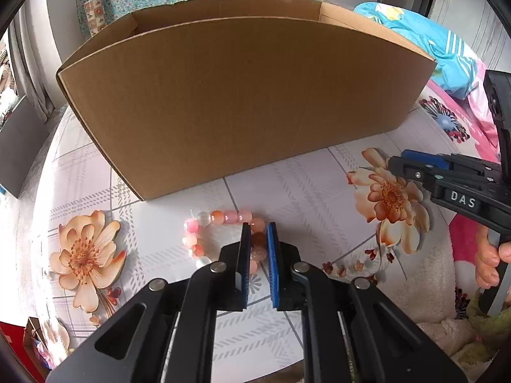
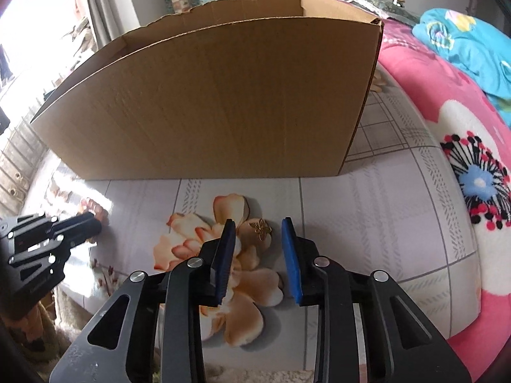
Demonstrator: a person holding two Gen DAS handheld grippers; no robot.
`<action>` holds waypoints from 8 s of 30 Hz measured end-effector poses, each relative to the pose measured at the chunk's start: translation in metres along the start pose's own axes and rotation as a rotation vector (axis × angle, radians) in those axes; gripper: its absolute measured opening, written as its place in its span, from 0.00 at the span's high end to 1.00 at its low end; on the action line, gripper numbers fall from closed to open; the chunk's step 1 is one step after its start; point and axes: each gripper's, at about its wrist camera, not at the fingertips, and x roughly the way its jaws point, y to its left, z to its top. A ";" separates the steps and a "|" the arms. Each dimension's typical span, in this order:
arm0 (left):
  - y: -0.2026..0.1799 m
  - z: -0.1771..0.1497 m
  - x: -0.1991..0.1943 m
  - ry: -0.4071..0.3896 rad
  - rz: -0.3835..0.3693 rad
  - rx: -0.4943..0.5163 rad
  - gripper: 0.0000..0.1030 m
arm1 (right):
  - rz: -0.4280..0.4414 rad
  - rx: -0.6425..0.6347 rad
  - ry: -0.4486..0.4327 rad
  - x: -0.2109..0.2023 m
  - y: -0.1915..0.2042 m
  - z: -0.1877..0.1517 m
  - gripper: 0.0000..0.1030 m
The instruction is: Organize jewelry
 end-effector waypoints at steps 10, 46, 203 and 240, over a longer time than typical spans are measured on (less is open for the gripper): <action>-0.001 0.001 0.001 0.000 -0.014 -0.001 0.91 | -0.028 0.038 0.026 -0.006 0.013 -0.003 0.86; 0.001 0.000 0.000 -0.009 -0.017 -0.007 0.91 | -0.072 0.044 -0.033 -0.001 0.022 0.002 0.90; 0.107 0.070 -0.078 -0.222 0.047 -0.290 0.12 | 0.241 0.130 -0.090 -0.082 -0.057 0.150 0.69; 0.063 0.102 -0.004 -0.013 0.136 -0.262 0.06 | 0.152 0.259 0.043 -0.041 -0.082 0.103 0.77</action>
